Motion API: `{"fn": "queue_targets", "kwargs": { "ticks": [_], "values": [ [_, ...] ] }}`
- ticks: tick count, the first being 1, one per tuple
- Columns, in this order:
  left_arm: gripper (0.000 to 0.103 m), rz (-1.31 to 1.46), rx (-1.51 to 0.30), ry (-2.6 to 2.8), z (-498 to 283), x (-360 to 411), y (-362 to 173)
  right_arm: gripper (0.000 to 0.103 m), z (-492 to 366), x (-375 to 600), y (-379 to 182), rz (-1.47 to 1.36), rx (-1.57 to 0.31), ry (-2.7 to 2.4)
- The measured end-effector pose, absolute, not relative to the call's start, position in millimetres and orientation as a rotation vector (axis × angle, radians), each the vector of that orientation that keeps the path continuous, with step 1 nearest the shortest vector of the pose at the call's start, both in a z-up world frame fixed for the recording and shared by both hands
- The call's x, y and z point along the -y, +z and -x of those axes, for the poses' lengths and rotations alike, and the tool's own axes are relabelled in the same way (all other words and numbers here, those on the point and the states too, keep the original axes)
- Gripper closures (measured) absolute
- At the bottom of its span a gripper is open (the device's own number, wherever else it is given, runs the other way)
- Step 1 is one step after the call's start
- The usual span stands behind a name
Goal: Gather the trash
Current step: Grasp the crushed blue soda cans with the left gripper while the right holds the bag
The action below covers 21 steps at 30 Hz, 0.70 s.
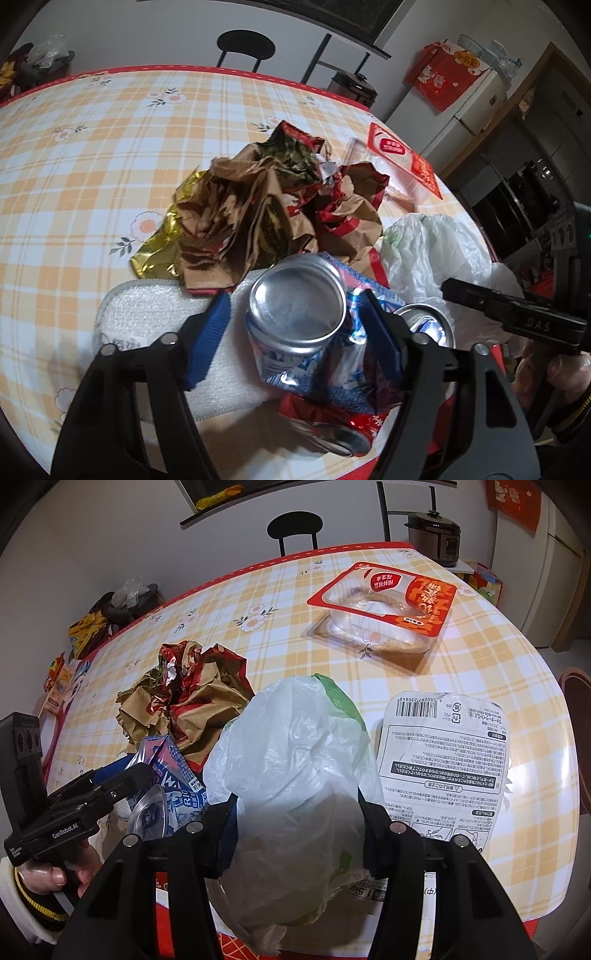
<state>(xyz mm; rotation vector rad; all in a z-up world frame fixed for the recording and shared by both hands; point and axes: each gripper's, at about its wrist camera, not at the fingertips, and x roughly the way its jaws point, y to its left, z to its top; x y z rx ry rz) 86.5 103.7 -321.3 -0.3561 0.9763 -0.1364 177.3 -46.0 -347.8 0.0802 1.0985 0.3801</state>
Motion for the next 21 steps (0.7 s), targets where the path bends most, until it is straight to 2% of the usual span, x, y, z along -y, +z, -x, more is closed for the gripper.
{"fn": "queue_targets", "kwargs": {
  "ticks": [2, 3, 8, 12, 14, 16, 17, 21],
  "values": [
    [0.041, 0.384, -0.983, -0.124, -84, -107, -322, 0.05, -177, 46, -348, -0.081, -1.099, 0.38],
    [0.049, 0.407, -0.979, -0.134, -82, -109, -321, 0.05, -177, 46, -348, -0.082, -1.099, 0.381],
    [0.049, 0.442, -0.979, -0.131, -79, -115, -324, 0.05, -178, 45, -349, -0.081, -1.101, 0.383],
    [0.043, 0.42, -0.984, -0.135, -80, -110, -325, 0.05, -179, 44, -349, -0.073, -1.101, 0.387],
    [0.043, 0.4, -0.985, -0.132, -80, -106, -325, 0.05, -179, 44, -349, -0.073, -1.101, 0.388],
    [0.044, 0.396, -0.981, -0.131, -80, -106, -325, 0.05, -178, 44, -348, -0.073, -1.098, 0.389],
    [0.05, 0.401, -0.979, -0.127, -79, -108, -325, 0.05, -178, 44, -347, -0.073, -1.096, 0.39],
    [0.05, 0.414, -0.954, -0.132, -75, -115, -317, 0.05, -177, 44, -340, -0.08, -1.077, 0.399]
  ]
}}
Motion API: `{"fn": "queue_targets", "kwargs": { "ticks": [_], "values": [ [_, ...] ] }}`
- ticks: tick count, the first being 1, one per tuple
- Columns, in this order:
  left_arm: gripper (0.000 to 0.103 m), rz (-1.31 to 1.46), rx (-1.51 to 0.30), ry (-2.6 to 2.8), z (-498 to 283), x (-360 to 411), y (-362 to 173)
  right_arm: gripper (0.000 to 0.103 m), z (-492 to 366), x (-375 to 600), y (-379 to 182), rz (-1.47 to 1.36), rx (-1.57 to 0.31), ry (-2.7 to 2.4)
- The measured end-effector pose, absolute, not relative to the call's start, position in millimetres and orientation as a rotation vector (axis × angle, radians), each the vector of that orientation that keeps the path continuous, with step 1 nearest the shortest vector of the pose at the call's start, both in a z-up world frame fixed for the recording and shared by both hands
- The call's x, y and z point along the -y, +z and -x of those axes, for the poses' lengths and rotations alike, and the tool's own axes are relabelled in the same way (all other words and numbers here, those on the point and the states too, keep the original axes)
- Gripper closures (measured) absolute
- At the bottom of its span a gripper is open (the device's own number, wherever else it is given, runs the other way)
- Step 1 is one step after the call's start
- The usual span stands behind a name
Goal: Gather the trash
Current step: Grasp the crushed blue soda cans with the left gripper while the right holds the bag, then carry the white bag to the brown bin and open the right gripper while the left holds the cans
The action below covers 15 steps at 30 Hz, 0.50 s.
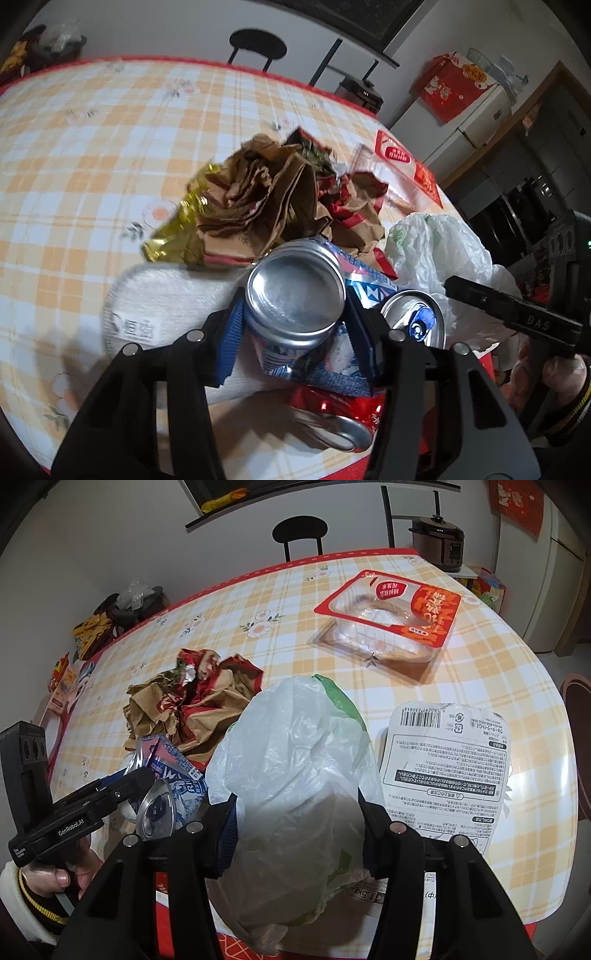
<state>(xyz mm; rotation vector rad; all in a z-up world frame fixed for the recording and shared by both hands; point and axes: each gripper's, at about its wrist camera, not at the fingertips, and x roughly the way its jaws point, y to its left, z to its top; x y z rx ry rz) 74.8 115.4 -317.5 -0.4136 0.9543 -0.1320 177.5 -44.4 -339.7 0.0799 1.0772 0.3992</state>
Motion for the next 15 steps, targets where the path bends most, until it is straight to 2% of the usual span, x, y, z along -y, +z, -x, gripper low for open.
{"fn": "queue_targets", "kwargs": {
  "ticks": [15],
  "values": [
    [0.05, 0.395, -0.756, -0.088, -31, -130, -244, 0.05, -168, 57, -279, -0.112, -0.901, 0.416]
  ]
}}
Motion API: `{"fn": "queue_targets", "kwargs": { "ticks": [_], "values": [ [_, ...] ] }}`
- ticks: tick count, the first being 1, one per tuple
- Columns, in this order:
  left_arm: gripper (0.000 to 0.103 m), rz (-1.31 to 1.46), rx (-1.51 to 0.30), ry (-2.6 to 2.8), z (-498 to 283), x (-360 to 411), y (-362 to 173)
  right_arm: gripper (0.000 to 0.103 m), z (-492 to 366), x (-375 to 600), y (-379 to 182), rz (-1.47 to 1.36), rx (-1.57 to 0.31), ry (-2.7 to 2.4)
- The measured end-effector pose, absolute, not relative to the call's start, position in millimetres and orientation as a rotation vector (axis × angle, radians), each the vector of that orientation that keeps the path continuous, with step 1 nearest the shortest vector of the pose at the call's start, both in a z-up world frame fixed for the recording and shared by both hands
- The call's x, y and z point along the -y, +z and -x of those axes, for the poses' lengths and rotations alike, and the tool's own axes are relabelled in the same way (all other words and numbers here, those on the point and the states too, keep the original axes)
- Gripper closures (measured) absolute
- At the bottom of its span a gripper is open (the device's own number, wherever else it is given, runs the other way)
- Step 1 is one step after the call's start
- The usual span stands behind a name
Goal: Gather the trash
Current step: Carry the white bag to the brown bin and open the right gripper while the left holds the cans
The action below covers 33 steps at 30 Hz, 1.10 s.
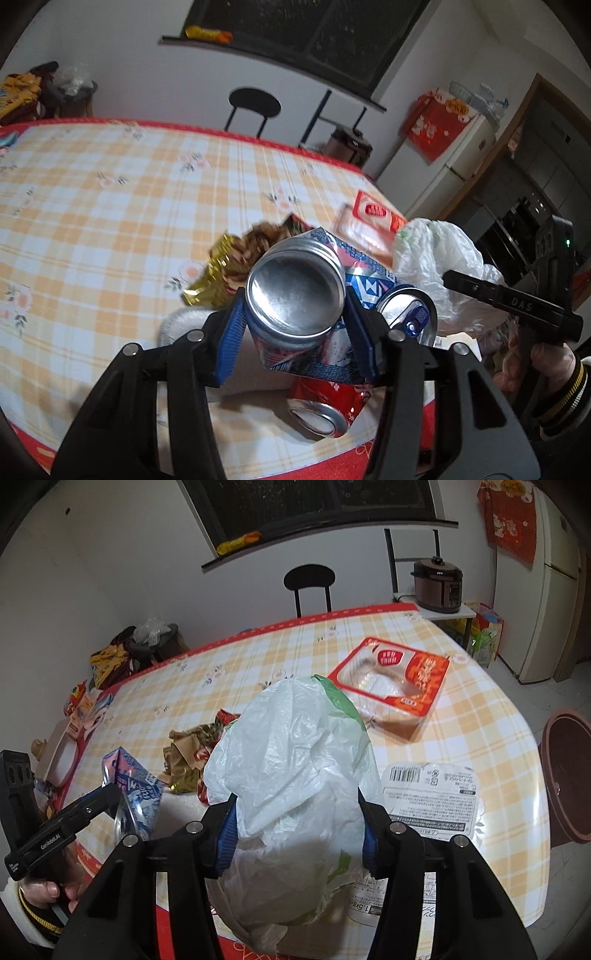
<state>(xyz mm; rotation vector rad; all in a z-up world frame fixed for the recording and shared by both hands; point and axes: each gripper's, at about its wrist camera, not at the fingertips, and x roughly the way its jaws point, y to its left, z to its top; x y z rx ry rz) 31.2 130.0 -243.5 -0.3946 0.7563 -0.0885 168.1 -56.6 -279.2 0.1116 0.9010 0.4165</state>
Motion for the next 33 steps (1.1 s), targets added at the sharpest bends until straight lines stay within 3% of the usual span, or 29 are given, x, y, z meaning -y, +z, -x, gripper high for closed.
{"fn": "queue_targets", "kwargs": {
  "ticks": [15, 33],
  "values": [
    [0.05, 0.39, -0.637, 0.005, -16, -130, -193, 0.05, -169, 130, -247, -0.198, -0.8, 0.359],
    [0.05, 0.379, -0.614, -0.02, -43, 5, -167, 0.05, -197, 359, -258, -0.283, -0.779, 0.09]
  ]
}}
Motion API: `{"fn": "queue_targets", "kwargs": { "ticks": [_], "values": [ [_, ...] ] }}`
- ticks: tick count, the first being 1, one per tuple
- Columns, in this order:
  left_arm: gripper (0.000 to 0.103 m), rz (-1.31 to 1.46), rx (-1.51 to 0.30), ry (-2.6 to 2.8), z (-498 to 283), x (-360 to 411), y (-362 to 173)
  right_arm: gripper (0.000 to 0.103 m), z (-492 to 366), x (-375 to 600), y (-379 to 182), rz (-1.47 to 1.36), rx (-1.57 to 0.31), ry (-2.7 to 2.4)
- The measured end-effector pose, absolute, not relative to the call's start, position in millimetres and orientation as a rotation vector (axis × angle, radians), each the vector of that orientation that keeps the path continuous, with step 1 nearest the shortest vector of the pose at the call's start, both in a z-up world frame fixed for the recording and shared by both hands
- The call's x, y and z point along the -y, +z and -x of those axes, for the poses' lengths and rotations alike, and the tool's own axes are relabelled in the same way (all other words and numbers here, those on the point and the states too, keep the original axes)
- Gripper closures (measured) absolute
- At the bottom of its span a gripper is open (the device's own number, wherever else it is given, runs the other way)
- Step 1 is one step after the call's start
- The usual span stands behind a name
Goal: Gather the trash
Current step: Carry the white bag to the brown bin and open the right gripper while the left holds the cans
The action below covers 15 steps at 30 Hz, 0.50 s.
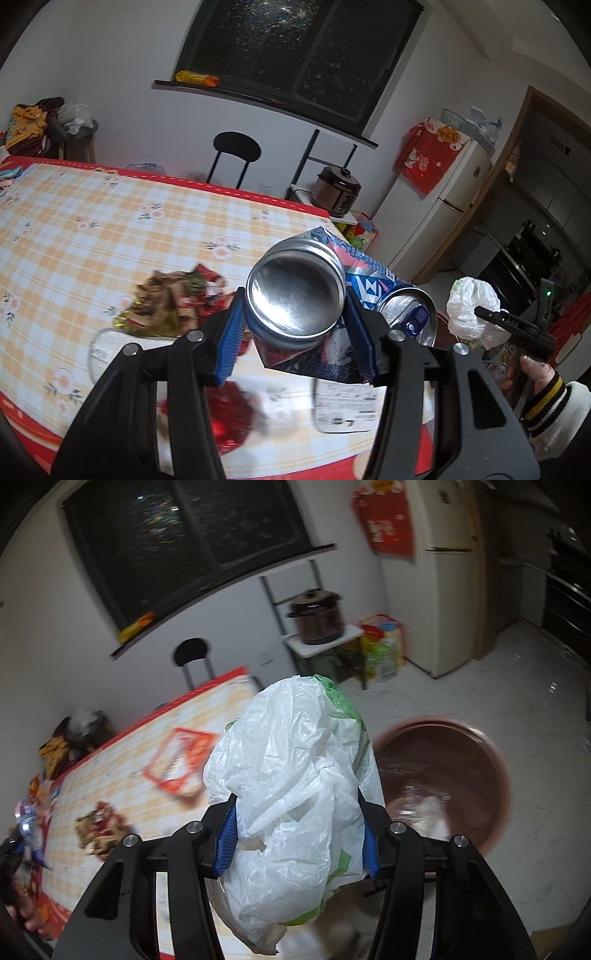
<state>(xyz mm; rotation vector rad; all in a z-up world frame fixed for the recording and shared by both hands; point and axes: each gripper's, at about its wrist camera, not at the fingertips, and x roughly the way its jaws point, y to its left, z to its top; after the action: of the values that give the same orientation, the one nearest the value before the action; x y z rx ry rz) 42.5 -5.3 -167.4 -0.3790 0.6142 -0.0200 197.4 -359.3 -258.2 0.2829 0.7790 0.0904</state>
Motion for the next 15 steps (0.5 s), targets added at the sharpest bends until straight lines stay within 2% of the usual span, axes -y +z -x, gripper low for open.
{"fn": "queue_targets", "kwargs": {
  "ticks": [10, 14, 15],
  "values": [
    [0.05, 0.351, -0.645, -0.008, -67, 74, -167, 0.05, -227, 465, -311, -0.279, -0.88, -0.063],
    [0.05, 0.343, -0.654, 0.0, -71, 94, -168, 0.045, -241, 477, -327, -0.282, -0.908, -0.049],
    [0.05, 0.34, -0.655, 0.001, -72, 98, -168, 0.039, -244, 477, -328, -0.286, -0.912, -0.047]
  ]
}}
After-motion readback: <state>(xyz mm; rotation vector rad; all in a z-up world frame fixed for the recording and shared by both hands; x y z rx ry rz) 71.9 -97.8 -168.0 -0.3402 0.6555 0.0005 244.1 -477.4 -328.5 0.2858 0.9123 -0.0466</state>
